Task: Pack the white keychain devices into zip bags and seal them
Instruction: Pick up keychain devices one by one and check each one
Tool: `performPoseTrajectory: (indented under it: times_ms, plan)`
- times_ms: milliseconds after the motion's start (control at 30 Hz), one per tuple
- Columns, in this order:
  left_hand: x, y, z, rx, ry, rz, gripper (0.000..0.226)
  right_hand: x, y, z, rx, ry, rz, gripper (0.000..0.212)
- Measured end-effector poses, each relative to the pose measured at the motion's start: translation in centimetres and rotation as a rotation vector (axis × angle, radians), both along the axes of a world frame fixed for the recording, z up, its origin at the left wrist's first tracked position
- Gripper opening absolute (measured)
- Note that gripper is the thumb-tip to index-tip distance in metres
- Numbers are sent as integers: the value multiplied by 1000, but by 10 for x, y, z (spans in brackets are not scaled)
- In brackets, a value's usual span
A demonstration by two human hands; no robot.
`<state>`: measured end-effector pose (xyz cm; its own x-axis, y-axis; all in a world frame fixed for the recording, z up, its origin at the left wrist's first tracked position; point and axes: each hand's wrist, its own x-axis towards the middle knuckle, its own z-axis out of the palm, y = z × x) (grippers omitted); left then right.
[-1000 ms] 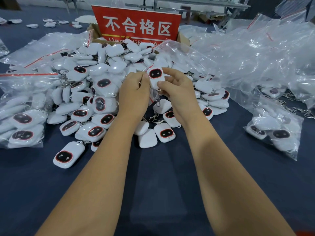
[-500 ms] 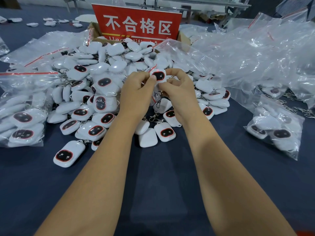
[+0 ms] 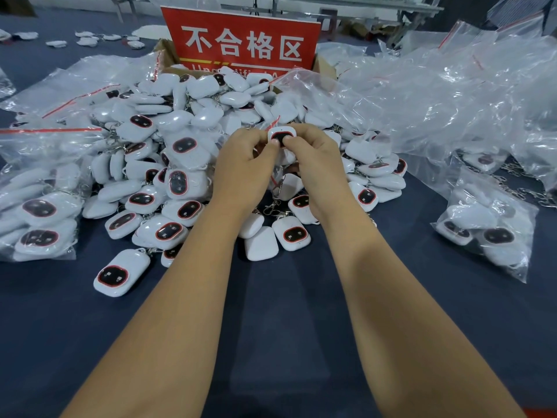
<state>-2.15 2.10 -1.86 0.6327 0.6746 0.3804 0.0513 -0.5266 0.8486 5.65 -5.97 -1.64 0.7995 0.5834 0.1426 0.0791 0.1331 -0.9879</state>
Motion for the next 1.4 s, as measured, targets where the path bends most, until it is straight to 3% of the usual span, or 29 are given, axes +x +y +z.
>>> performPoseTrajectory:
  times_ms: [267, 433, 1133, 1400]
  plan:
    - [-2, -3, 2, -54, -9, -1, 17, -2, 0, 1, 8, 15, -12, 18]
    - [-3, -5, 5, -134, -20, -5, 28, -3, 0, 0, 30, 11, 12, 19]
    - [2, 0, -4, -69, -71, -10, 15, 0, -3, -1, 48, -51, 20, 20]
    - [1, 1, -3, -126, -107, 4, 30, -1, 1, -1, 14, -1, -28, 15]
